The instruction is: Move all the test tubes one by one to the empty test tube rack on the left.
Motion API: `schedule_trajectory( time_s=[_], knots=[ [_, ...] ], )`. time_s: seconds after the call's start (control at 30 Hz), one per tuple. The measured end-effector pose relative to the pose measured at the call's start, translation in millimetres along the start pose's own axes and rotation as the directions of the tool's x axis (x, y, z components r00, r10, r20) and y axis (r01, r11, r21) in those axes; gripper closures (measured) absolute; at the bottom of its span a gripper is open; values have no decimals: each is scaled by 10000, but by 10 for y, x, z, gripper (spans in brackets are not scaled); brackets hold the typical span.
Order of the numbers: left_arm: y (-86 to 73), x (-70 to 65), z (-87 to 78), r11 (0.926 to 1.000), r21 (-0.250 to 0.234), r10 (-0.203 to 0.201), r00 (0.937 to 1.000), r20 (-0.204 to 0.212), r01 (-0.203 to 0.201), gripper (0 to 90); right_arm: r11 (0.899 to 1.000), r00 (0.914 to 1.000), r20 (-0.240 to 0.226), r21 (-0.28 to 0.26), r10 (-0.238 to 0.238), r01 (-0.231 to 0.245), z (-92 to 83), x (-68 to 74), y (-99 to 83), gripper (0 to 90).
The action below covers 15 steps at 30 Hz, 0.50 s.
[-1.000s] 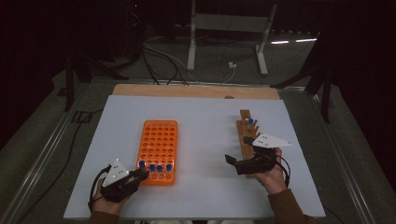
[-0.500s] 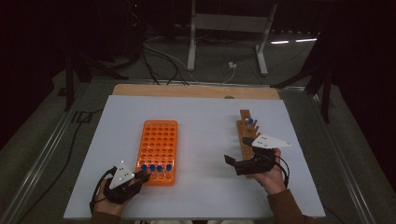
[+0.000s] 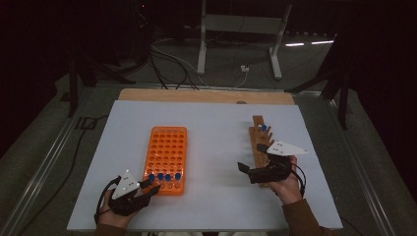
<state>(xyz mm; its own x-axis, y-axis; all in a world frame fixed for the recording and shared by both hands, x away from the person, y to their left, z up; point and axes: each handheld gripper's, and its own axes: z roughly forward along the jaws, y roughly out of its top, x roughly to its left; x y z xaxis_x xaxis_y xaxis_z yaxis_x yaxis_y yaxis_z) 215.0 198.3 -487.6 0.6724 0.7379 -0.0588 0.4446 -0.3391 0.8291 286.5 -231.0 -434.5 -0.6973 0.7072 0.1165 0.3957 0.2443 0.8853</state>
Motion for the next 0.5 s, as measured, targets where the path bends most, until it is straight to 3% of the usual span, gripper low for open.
schedule_trajectory(
  time_s=[0.3, 0.5],
  knots=[
    [50, 11, -99, 9983, -577, -45, 9995, 310, 63, 522, 10000, 9999, 115, -62, 76, -76, -28, -47, -1, 7],
    [141, 40, -192, 9928, -1171, -220, 9991, 350, 260, 355, 9998, 9996, 235, -115, 151, -148, -42, -86, 5, 7]
  ],
)
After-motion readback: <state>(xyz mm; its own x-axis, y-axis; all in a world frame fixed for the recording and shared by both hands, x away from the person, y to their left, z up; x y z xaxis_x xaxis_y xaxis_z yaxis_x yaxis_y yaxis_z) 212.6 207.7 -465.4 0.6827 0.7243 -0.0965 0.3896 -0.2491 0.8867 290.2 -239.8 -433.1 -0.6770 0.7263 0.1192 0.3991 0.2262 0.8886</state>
